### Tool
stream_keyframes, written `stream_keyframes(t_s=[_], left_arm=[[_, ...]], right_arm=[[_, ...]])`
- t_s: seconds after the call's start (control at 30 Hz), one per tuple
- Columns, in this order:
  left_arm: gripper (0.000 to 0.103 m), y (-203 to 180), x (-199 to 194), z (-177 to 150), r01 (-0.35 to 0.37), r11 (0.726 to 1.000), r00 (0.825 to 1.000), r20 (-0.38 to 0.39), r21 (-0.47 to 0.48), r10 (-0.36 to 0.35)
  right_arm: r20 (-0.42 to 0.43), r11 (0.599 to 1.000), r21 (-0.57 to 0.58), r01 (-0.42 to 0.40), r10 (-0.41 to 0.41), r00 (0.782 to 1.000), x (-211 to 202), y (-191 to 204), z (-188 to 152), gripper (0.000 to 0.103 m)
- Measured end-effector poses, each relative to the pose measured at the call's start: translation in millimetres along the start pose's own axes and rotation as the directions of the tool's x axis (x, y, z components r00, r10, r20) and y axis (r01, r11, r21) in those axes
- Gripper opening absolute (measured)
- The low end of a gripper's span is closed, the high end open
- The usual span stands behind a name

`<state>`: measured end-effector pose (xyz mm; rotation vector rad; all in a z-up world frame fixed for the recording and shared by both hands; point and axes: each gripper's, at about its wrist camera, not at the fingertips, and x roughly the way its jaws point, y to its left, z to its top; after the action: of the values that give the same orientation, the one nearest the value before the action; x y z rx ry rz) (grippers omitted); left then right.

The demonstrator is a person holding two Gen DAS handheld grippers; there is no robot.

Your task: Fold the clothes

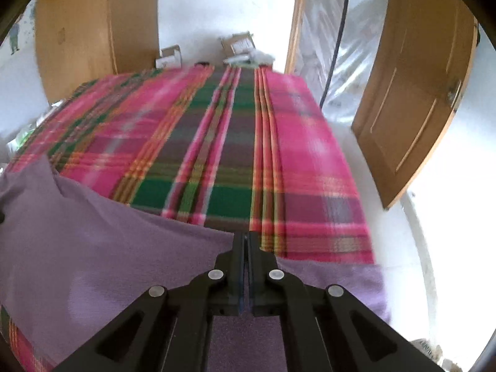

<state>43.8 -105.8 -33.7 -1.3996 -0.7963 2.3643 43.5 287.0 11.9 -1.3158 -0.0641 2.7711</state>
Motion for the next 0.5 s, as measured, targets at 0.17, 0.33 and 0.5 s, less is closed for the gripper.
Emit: stream_keyframes(t_s=[0.17, 0.33, 0.5], left_arm=[[0.015, -1, 1, 0, -0.002, 1.000, 1.000, -0.001, 0.001, 0.002], [0.015, 0, 0, 0, 0.004, 1.000, 1.000, 0.003, -0.004, -0.004], [0.015, 3, -3, -2, 0.010, 1.000, 1.000, 0.008, -0.004, -0.010]], right_arm=[[-0.008, 1.000, 0.014, -0.025, 0.026, 1.000, -4, -5, -2, 0.002], [0.018, 0.996, 0.094, -0.008, 0.006, 1.000, -19, -26, -7, 0.004], [-0.021, 0.982, 0.177, 0.069, -0.067, 0.998, -17, -49, -33, 0.014]])
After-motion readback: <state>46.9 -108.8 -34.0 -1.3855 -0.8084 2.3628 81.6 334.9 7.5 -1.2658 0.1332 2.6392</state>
